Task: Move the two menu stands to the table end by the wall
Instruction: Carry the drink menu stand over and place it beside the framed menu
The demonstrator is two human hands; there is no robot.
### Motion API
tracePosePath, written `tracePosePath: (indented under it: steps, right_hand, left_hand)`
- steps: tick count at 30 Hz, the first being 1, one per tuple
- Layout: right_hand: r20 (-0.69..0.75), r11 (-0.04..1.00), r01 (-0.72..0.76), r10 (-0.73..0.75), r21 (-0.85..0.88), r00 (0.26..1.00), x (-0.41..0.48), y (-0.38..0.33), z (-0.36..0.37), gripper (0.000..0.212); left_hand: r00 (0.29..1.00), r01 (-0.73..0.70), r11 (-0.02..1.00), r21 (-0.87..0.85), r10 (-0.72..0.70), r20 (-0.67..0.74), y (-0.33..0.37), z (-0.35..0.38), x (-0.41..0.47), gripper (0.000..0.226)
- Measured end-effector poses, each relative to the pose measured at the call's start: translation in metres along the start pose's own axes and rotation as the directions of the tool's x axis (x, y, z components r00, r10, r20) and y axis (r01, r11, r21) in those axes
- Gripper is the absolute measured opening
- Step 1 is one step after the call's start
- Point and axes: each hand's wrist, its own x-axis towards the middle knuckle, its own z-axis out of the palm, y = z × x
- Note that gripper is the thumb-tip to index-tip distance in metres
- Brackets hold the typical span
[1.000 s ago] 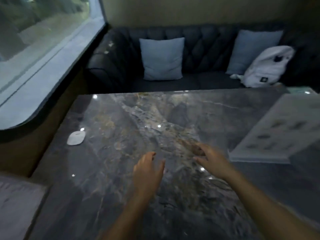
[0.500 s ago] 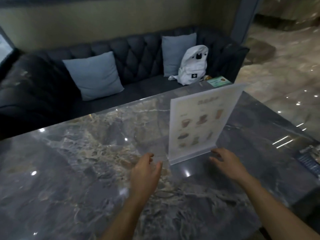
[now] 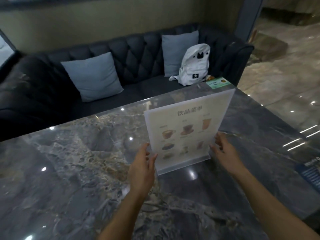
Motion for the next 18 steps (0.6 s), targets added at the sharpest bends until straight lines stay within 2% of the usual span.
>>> tracePosePath:
  steps: [5,8,11,18]
  right_hand:
    - [-0.182,0.997,0.01,-0.023,-0.071,0.983,0.005,-0.005,0.005,0.021]
    - [-0.174,0.994,-0.008,-0.011,-0.108,0.985,0.008,-0.007,0.004,0.018]
    - [-0.178,0.977,-0.002,-0.036,-0.212,0.983,0.008,-0.008,0.007,0.011]
    - [-0.114,0.948,0.137,-0.175,-0.287,0.978,0.014,-0.04,0.04,0.013]
  left_hand:
    - [0.996,-0.077,0.995,0.061,0.079,-0.039,-0.002,0.003,0.003,0.005]
    - [0.993,-0.105,0.993,0.052,0.108,-0.056,0.0,0.004,0.004,0.009]
    - [0.993,-0.058,0.998,-0.004,0.058,-0.105,-0.001,0.0,0.004,0.011]
    - [0.975,0.023,0.999,-0.024,-0.028,-0.22,-0.022,-0.036,0.001,0.008]
